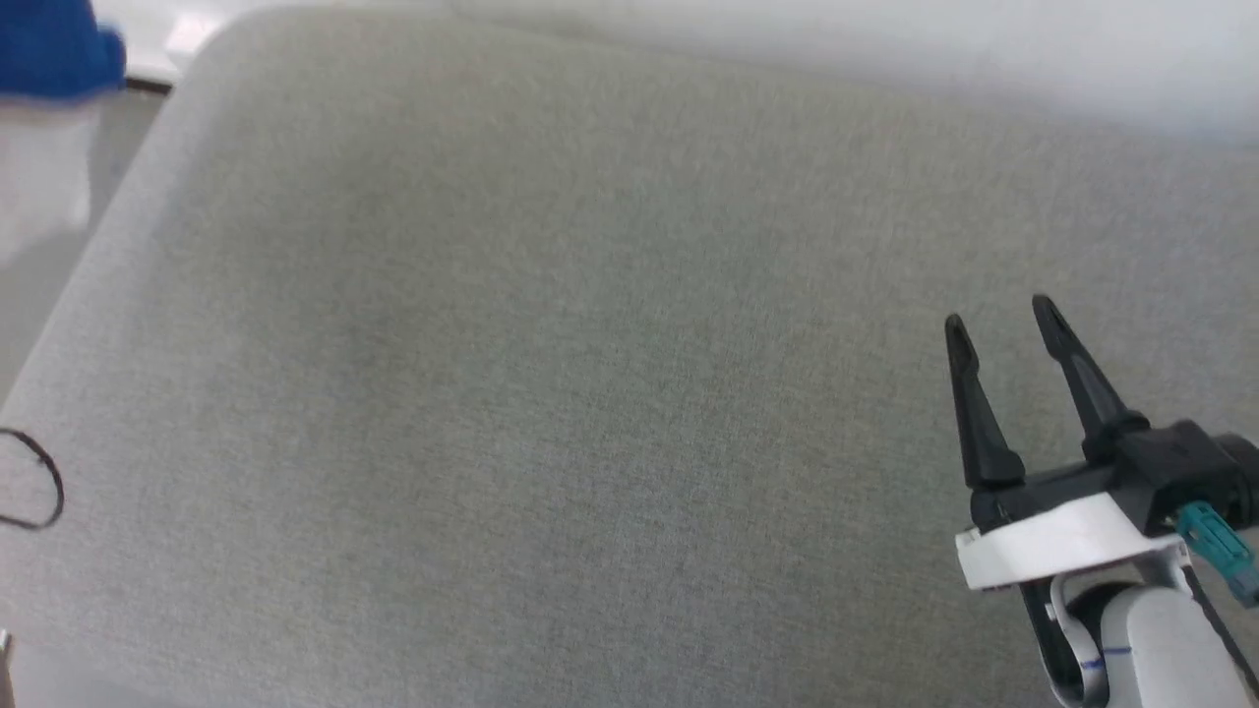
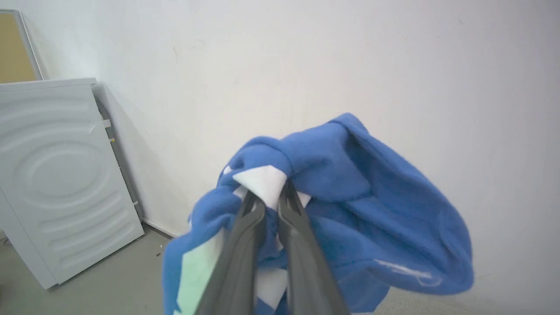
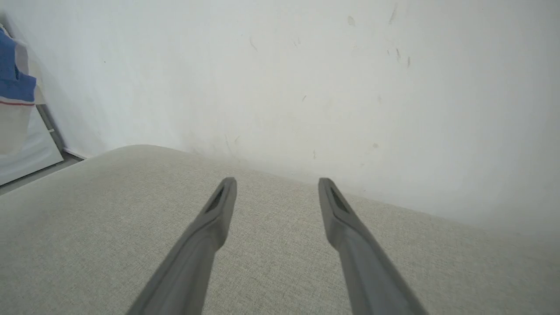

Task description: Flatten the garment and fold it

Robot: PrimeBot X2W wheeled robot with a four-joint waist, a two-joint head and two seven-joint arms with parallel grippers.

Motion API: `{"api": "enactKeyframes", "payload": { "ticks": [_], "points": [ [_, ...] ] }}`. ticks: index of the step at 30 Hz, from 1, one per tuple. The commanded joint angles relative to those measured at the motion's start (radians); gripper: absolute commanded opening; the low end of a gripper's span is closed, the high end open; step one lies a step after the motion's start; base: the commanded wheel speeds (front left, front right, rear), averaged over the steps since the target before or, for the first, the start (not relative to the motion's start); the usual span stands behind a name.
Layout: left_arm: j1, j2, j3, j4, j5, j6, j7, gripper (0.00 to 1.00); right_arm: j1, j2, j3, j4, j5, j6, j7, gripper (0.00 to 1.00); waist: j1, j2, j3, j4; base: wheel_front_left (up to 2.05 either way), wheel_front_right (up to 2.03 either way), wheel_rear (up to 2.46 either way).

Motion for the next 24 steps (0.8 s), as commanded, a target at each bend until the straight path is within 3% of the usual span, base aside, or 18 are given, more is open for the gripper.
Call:
{"api": "enactKeyframes", "payload": {
  "ticks": [1,9,16,24],
  "points": [
    [-0.015,-0.007,-0.014,-0.021,0.018,0.003,-0.022,0.00,0.017,0.002,-0.008,0.007,0.015,-0.001,-0.010,1.00,0.0002,-0.0001,-0.086,-0.012,0.00,0.00,0.00],
    [0.019,-0.069,-0.073,-0.157,0.066,0.008,-0.047,0.00,0.064,0.002,-0.049,0.034,0.060,-0.001,-0.036,1.00,0.0002,-0.0001,-0.173,-0.111,0.00,0.00,0.00],
    [0.118,-0.206,-0.131,-0.251,0.021,-0.012,-0.001,0.00,0.107,0.002,-0.088,0.039,0.078,-0.001,-0.041,1.00,0.0002,-0.0001,-0.210,-0.232,0.00,0.00,0.00],
    [0.305,-0.377,-0.234,-0.461,-0.016,-0.016,0.078,0.00,0.127,0.003,-0.082,0.039,0.090,-0.001,-0.033,1.00,0.0002,-0.0001,-0.207,-0.367,0.00,0.00,0.00]
  ]
}}
